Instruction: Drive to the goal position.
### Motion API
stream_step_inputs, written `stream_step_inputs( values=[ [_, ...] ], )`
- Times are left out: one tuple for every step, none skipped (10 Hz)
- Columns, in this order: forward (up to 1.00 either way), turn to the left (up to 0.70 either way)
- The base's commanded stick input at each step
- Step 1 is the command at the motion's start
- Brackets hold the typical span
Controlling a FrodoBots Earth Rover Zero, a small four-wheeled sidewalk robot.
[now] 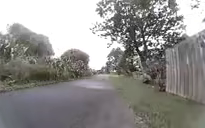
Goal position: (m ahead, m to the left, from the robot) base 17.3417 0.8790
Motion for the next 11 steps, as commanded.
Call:
stream_step_inputs(
  values=[
    [0.85,0.0],
    [0.85,0.0],
    [0.85,0.0],
    [0.85,0.0],
    [0.85,0.0],
    [0.85,0.0],
    [0.85,0.0],
    [0.85,0.0],
    [0.85,0.0],
    [0.85,0.0],
    [0.85,0.0]
  ],
)
